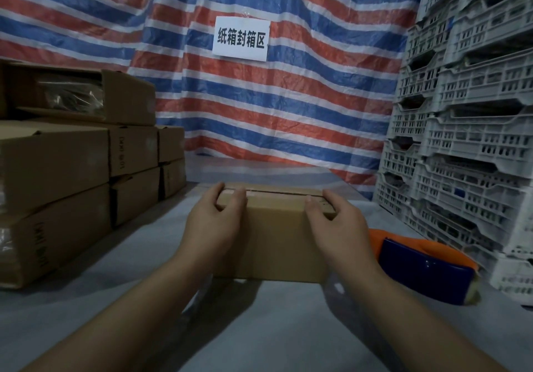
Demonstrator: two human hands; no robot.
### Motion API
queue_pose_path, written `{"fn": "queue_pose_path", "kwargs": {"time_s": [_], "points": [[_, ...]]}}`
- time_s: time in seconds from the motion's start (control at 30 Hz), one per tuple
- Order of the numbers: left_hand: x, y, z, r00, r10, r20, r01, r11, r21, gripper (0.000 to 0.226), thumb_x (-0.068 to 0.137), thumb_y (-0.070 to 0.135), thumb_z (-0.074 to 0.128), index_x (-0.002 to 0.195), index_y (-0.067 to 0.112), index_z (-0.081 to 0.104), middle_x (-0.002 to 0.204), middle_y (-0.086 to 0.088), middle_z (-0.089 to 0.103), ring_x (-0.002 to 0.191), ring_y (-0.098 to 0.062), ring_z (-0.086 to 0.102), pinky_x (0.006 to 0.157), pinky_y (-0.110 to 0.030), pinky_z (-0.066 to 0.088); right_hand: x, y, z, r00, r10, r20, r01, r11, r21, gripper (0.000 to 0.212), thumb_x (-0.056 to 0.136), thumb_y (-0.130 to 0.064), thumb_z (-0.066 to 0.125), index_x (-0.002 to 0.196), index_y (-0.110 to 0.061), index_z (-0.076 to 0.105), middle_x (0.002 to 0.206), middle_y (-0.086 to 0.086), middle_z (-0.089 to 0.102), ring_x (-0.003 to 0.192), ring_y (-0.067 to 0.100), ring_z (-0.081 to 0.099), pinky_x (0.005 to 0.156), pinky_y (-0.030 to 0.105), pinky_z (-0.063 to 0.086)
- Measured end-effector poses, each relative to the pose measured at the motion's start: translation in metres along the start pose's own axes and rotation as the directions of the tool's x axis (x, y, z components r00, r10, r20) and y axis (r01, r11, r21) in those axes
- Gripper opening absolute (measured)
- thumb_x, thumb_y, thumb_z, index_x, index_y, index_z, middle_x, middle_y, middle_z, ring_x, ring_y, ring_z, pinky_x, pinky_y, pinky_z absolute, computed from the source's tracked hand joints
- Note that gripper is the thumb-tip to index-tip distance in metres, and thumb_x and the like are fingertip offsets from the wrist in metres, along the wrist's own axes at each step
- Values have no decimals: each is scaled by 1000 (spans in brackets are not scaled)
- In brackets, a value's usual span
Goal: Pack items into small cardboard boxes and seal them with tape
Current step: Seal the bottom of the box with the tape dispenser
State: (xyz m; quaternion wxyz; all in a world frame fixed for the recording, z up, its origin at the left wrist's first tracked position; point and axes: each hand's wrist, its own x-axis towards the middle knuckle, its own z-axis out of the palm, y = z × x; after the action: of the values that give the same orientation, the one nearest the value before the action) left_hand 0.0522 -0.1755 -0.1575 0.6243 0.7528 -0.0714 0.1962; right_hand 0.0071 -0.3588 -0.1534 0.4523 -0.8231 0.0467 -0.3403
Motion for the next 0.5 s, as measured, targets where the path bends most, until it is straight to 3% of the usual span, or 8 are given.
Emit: {"fn": "queue_pose_path", "kwargs": {"time_s": [0.17,0.27,0.33,0.4,0.47,0.5], "points": [[-2,-3,-5,989,-101,107,103,995,-7,71,89,68,46,151,38,31,152,2,39,135,-22,40,107,-42,34,-5,4,4,991,131,25,-133,981,144,63,94,-57,57,149,-30,44,137,-6,52,121,13,50,99,32,44],[-12,-9,-13,963,-88,256,119,987,-105,68,75,70,55,139,49,41,130,16,54,109,-8,54,93,-32,44,-15,6,6,977,195,88,-210,949,233,42,91,-59,58,127,-41,52,116,-15,61,97,5,59,76,24,47],[-17,-16,-16,950,-64,307,117,980,-160,64,70,68,58,130,50,47,120,19,60,107,-8,58,96,-37,47,-22,8,8,962,234,138,-264,926,271,31,92,-60,56,116,-42,50,106,-14,64,93,5,61,68,24,46],[-14,-19,-16,962,-55,267,97,984,-147,48,77,64,59,121,50,52,112,22,60,102,-3,58,91,-34,48,-24,8,8,957,244,157,-277,929,246,20,96,-57,51,110,-42,49,103,-14,62,93,6,60,67,25,45],[-6,-12,-17,982,-70,177,84,994,-72,19,86,59,58,101,48,56,99,25,59,89,4,54,72,-22,44,-19,4,8,952,254,170,-289,930,226,13,100,-52,47,99,-40,52,101,-11,62,91,9,60,67,28,46],[0,-7,-19,986,-89,141,95,995,-32,16,87,61,56,92,45,56,95,23,58,85,3,53,65,-21,40,-15,0,8,952,254,173,-288,934,212,15,101,-49,46,94,-38,53,100,-9,63,90,11,61,67,29,46]]}}
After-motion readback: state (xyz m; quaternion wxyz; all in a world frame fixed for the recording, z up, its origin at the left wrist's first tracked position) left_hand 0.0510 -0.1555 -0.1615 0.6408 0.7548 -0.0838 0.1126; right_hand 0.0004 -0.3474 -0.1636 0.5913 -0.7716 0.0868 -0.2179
